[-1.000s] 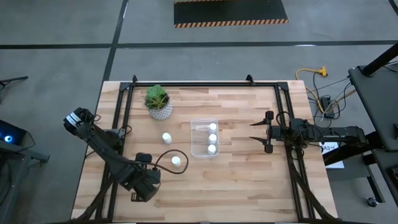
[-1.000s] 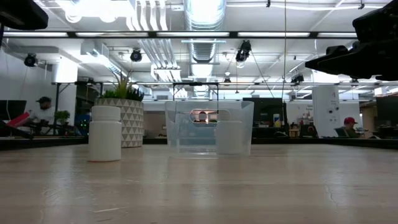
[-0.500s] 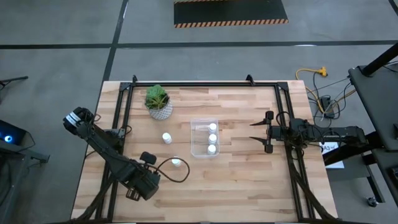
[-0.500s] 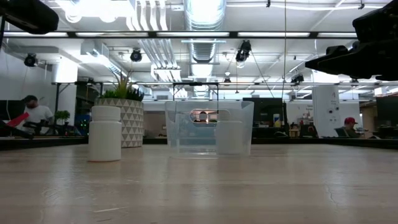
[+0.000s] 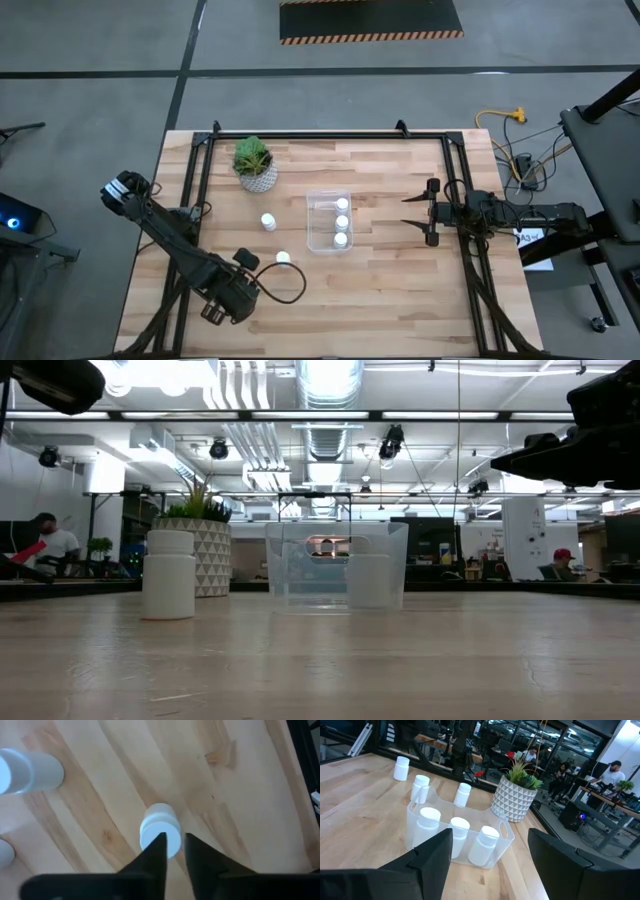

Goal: Pick and place pill bottles into a basket
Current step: Put the white pill bottle into the transparent container

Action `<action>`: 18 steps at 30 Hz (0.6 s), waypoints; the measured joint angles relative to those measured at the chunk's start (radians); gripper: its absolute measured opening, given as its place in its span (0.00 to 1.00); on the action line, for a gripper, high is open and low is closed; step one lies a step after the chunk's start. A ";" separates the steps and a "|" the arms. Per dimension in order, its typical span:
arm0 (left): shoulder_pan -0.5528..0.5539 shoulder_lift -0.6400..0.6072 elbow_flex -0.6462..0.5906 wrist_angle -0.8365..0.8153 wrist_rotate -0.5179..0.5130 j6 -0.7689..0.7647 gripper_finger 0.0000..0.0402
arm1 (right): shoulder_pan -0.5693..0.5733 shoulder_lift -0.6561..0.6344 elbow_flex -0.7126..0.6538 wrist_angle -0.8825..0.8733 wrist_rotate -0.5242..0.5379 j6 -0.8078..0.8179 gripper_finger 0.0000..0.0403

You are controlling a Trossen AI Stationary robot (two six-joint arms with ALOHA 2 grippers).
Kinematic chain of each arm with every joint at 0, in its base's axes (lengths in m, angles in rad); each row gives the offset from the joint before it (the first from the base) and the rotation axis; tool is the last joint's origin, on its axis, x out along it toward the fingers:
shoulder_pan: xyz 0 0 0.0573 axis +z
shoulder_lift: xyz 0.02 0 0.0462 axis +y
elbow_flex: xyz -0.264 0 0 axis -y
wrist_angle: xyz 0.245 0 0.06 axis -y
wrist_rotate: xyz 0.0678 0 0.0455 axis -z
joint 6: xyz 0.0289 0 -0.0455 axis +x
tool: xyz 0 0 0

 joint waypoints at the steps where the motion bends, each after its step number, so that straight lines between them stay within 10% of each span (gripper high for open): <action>1: 0.002 0.000 0.000 -0.001 0.000 0.000 0.16 | 0.000 0.000 0.000 0.000 0.000 0.000 0.62; 11: 0.005 0.002 0.000 -0.002 -0.038 0.000 0.53 | 0.000 0.000 0.000 0.000 0.000 0.000 0.62; 18: 0.005 0.002 -0.003 0.002 -0.039 -0.006 0.62 | 0.000 0.000 0.000 0.000 0.000 0.000 0.62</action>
